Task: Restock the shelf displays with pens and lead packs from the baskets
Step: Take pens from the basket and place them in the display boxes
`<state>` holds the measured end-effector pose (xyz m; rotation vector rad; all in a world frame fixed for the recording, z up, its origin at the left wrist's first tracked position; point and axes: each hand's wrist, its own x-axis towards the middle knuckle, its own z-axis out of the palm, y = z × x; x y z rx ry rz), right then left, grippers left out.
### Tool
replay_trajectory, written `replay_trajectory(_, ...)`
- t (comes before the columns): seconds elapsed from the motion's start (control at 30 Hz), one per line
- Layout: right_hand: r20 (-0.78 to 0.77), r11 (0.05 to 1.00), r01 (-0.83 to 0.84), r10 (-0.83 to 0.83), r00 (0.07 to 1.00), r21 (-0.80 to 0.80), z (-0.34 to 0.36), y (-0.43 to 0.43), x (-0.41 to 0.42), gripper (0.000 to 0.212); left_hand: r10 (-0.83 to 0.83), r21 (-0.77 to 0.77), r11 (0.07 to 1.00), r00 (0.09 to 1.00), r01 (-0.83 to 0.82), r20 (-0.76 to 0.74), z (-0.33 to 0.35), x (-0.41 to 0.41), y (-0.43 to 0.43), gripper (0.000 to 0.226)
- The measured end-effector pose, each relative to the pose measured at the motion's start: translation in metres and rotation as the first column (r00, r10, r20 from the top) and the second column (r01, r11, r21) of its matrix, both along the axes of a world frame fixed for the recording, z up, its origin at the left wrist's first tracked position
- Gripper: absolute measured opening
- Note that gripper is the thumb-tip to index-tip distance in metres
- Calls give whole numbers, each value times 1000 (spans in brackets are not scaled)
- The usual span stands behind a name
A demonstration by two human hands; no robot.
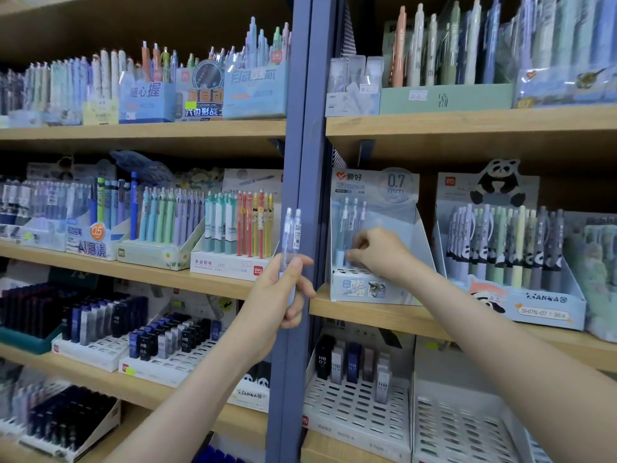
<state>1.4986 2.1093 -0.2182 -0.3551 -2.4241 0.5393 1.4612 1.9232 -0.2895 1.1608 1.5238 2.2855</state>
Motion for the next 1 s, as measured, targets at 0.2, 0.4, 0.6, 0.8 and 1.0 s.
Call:
replay_trajectory(0.2,-309,997,-76,73,948,3,-5,-20,28,10,10,-12,1000,999,-11,-51,2,4,2,21)
replay_trajectory(0.4,-206,848,-475,435,877,-233,-13,-52,57,8,-112,-148,985,984,91,-140,3,15,12,19)
replay_trajectory(0.6,-386,778,-504,362,848,-376,-7,-36,61,14,-73,-152,987,988,52,-137,9,21,18,25)
replay_trajectory(0.8,-494,802,-443,218,841,-401,11,-11,52,11,134,-120,984,991,-132,2,8,11,16,23)
replay_trajectory(1.0,-425,930,-267,142,894,-251,17,-5,26,12,140,-119,984,989,-134,42,11,8,12,28)
